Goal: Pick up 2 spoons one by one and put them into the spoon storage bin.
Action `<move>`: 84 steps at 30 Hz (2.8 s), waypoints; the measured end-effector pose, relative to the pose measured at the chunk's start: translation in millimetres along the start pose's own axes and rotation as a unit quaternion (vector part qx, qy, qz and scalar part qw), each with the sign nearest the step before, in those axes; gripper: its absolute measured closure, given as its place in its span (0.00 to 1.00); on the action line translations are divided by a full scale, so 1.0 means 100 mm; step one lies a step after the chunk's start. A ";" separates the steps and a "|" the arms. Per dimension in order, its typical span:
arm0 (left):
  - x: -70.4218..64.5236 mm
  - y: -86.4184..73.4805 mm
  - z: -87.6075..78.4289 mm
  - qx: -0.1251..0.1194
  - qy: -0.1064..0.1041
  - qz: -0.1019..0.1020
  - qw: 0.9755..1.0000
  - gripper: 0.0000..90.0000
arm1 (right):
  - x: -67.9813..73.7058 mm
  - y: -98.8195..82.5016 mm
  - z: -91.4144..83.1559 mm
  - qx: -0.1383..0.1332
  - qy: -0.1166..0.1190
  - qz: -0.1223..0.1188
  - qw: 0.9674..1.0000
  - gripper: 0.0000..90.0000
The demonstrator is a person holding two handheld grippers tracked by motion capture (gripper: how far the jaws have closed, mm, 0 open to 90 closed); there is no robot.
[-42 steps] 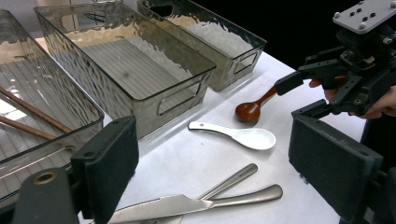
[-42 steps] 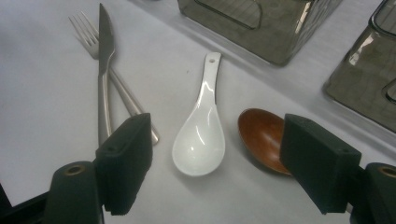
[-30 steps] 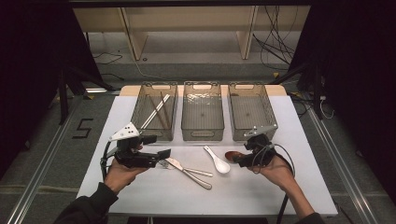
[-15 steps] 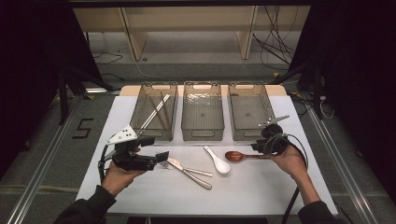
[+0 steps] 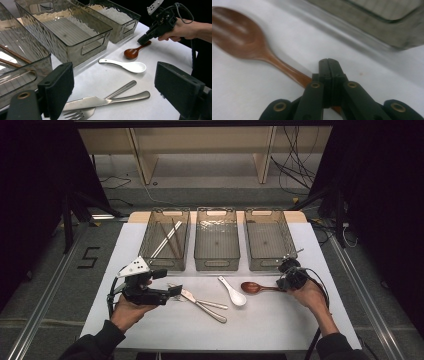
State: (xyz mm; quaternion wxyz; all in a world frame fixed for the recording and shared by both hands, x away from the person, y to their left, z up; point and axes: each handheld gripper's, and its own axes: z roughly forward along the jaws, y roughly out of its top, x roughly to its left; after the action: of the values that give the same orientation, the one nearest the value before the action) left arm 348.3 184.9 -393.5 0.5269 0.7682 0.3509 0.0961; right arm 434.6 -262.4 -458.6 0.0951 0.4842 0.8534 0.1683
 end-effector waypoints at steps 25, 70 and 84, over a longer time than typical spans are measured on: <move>0.04 -0.02 0.03 0.000 -0.002 -0.003 1.000 0.17 | 0.47 -0.03 -0.14 0.044 0.058 -0.090 0.993 0.60; 0.03 -0.03 0.02 -0.013 0.002 0.000 1.000 0.17 | 0.54 0.14 -0.49 -0.045 0.063 -0.094 0.993 0.91; 0.03 -0.03 0.01 -0.027 0.008 0.003 1.000 0.17 | 0.56 0.35 -0.60 -0.118 0.071 -0.078 0.987 0.91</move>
State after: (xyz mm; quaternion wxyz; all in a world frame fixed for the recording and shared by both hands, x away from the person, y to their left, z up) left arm 349.9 186.5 -397.1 0.5440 0.7541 0.3502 0.1131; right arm 414.0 -209.8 -389.9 0.1040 0.3888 0.8670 0.2938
